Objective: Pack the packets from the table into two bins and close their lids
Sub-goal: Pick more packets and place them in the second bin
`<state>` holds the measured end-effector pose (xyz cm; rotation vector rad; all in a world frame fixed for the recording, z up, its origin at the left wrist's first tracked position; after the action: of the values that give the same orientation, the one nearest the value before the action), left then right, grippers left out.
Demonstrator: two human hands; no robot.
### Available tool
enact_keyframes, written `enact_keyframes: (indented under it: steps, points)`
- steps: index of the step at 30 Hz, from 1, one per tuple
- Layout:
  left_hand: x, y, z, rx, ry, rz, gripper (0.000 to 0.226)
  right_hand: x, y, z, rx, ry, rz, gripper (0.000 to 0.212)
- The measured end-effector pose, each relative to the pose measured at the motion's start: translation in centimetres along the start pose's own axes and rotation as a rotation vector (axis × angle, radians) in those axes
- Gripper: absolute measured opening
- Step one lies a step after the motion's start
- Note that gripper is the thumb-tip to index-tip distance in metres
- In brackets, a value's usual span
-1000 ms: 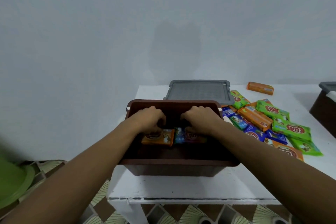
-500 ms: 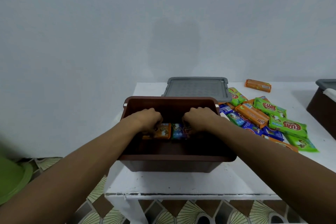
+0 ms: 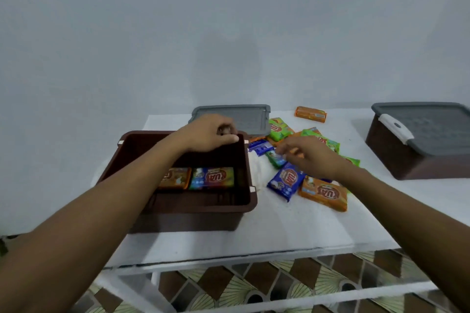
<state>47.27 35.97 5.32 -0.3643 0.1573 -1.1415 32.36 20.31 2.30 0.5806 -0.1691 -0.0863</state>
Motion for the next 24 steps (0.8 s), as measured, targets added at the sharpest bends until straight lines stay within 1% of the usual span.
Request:
enact_keyframes:
  steps: [2, 3, 5, 7, 10, 12, 14, 16, 18, 21, 23, 24]
  points:
    - [1.5, -2.8, 0.0, -0.018, -0.061, -0.037, 0.016, -2.2, -3.5, 0.4, -0.054, 0.073, -0.113, 0.019]
    - [2.2, -4.3, -0.3, -0.026, -0.072, -0.057, 0.013, -3.2, -5.1, 0.4, -0.127, 0.123, -0.157, 0.018]
    - [3.5, -7.3, -1.3, -0.011, -0.057, -0.089, 0.011, -5.3, -8.1, -0.1, -0.254, 0.208, -0.246, 0.020]
    - [4.9, -9.7, -3.2, 0.037, 0.011, -0.077, 0.017, -7.1, -10.5, -0.6, -0.212, 0.201, -0.332, 0.031]
    - [7.1, -11.2, -8.5, 0.135, 0.194, 0.020, 0.028, -8.7, -11.9, -0.5, -0.101, 0.095, -0.375, 0.051]
    - [7.5, -10.8, -12.4, 0.171, 0.315, 0.162, 0.029, -9.0, -12.1, -0.4, -0.057, 0.115, -0.395, 0.055]
    - [7.3, -10.4, -14.9, 0.207, 0.375, 0.294, 0.031, -9.2, -12.5, -0.4, -0.045, 0.183, -0.437, 0.055]
    - [7.0, -10.5, -15.7, 0.236, 0.370, 0.376, 0.040, -9.6, -12.9, -0.4, -0.047, 0.234, -0.472, 0.053]
    - [7.2, -10.7, -16.1, 0.249, 0.323, 0.408, 0.042, -10.0, -13.1, -0.5, -0.041, 0.242, -0.490, 0.049]
    - [7.1, -11.1, -16.4, 0.286, 0.290, 0.447, 0.051, -10.5, -12.7, -0.8, -0.031, 0.192, -0.493, 0.061]
    - [7.0, -11.1, -16.8, 0.231, 0.298, 0.476, 0.058, -10.9, -12.5, -1.0, -0.012, 0.201, -0.507, 0.064]
    - [6.9, -11.2, -16.8, 0.188, 0.300, 0.482, 0.059, -11.1, -12.5, -1.1, 0.016, 0.219, -0.522, 0.063]
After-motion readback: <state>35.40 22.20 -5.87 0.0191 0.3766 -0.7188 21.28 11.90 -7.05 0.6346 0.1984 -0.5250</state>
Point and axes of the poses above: each hand's wrist, its own x-axis towards the middle knuckle, its own z-axis out of the back of the hand, y = z × x, the point moved 7 cm from there along x, towards the middle knuckle, and after that the axes turned 8 degrees about x, right-handed, at the moved point
